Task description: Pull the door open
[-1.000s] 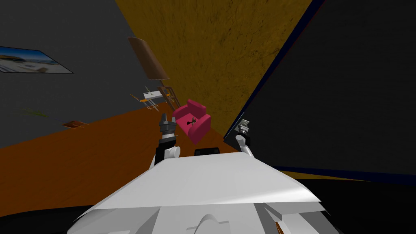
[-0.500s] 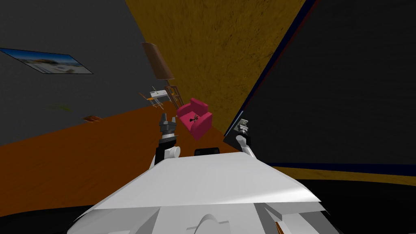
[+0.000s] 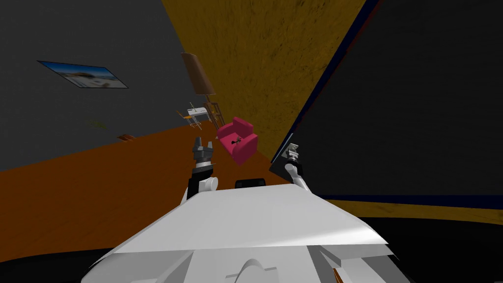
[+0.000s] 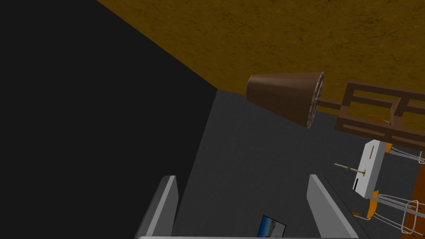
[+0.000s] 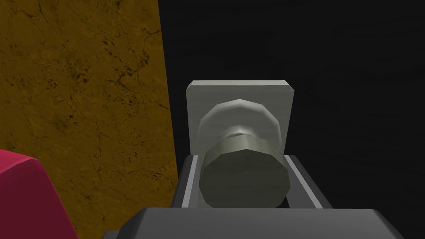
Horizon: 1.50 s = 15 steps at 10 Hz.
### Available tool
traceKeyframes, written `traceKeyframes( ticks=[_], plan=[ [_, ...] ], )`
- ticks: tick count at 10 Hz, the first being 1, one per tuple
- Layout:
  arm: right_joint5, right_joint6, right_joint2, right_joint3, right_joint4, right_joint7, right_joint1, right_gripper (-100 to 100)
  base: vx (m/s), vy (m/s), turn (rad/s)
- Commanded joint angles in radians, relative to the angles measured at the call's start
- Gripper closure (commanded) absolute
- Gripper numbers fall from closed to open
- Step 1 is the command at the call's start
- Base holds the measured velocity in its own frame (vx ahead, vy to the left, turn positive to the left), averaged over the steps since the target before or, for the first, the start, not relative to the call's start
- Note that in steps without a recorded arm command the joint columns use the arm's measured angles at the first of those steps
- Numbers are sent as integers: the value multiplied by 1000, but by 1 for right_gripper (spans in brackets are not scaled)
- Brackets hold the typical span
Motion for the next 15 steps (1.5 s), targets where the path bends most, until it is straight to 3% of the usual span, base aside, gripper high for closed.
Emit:
traceKeyframes(
  ticks=[1,6,7,15],
  plan=[
    [7,5,-6,23,-10,-12,7,100,-256,-12,107],
    [24,13,-32,81,-35,-50,17,100,-250,-15,108],
    [23,11,-28,78,-31,-47,17,100,-122,12,32],
    [40,8,-87,169,-78,-115,56,100,-215,-17,107]
  ],
)
